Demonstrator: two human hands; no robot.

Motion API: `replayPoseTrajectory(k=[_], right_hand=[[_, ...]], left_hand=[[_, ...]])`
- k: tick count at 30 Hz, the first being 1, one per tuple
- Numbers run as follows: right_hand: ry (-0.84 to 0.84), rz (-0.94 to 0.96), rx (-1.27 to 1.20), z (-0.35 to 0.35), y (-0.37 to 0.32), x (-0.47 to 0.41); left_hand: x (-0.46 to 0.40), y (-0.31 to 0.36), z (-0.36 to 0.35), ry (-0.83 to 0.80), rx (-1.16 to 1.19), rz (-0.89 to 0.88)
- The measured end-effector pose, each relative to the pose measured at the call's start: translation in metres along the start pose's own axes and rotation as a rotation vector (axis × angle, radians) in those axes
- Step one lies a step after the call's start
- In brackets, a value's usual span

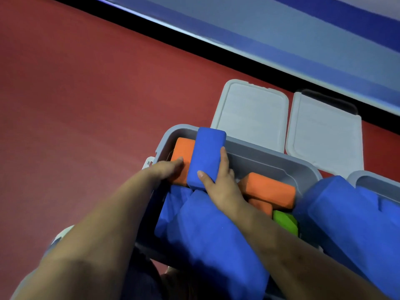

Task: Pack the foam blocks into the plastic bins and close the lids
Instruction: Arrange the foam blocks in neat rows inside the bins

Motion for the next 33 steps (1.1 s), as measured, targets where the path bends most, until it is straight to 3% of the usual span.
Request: replayPoseTrajectory(k=[2, 5, 7, 10, 12, 16, 29, 33], right_hand=[[-0.011, -0.002, -0.04, -0.002, 0.005, -0.004], [-0.055, -0.019, -0.058, -0.004, 0.012, -0.016], [-0.085, -0.036, -0.055, -0.006, 0.016, -0.025], [-0.124, -0.074, -0.046, -0.01, 0.025, -0.034], [-0.153, -0.109, -0.035, -0.013, 0.033, -0.041], [-0.218, -0.182, -0.011, -0.024, 0.048, -0.057], [-0.287, -0.186, 0.038, -0.045, 0.086, -0.104], [-0.49, -0.14, 0.028, -0.034, 0.101, -0.091]], left_hand=[[0.002, 0.015, 0.009, -0.014, 0.337, 0.016], [0.016, 0.042, 0.003, -0.11, 0.435, -0.123], [0.018, 0.051, -0.01, -0.157, 0.249, -0.231], [0.01, 0.049, -0.03, -0.039, -0.024, -0.308], [0.003, 0.045, -0.034, 0.036, -0.122, -0.284], [-0.012, 0.037, -0.047, 0.287, -0.532, -0.158], [-0.051, 0.027, -0.071, 0.39, -0.624, -0.05], [-0.053, 0.028, -0.068, 0.378, -0.642, -0.046]])
Point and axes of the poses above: each hand's wrist, its own x-axis away from the middle knuckle, its own z-axis out of the back of the hand, y = z × x, the point moved 3 cm from there along -x, towards the middle knuckle, and after that the axes turned 2 degrees about x, right-handed, at the moved point
